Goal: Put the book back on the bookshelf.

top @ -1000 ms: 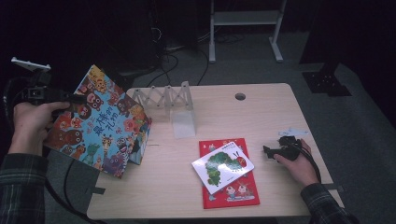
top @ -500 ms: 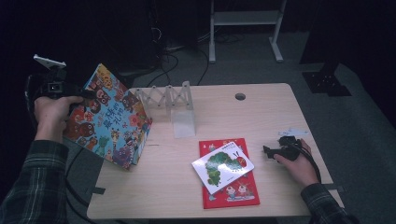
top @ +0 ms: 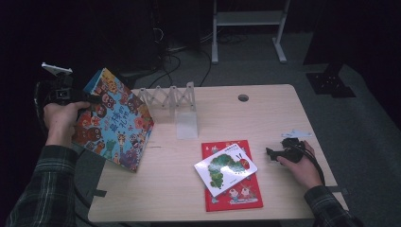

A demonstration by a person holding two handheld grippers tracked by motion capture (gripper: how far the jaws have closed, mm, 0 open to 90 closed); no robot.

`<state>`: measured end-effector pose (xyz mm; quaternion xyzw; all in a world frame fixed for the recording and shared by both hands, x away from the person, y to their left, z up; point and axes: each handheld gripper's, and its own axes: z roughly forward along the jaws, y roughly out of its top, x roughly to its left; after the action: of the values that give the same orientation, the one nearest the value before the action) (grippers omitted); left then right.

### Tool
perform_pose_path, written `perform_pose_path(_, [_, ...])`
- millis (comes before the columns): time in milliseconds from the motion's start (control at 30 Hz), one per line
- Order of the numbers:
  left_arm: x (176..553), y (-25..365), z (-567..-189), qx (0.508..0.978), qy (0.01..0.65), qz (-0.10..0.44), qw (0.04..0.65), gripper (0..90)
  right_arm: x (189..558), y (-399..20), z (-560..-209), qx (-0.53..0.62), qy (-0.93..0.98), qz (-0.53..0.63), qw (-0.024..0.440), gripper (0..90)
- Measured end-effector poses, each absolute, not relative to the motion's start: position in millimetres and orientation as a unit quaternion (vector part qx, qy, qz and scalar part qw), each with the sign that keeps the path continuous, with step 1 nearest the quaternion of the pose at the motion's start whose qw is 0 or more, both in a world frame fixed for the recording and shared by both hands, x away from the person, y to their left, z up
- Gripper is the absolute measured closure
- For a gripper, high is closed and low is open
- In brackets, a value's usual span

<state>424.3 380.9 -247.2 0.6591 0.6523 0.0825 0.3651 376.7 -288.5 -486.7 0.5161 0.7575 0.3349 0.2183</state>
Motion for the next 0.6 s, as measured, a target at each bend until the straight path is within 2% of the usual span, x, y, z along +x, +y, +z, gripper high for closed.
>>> perform_pose_path(600, [418.2,360.7,-249.2,0.682,0.636,0.140,0.334,74.6,377.7,-286.1,-486.6,0.513,0.759,0.335,0.218,11.8])
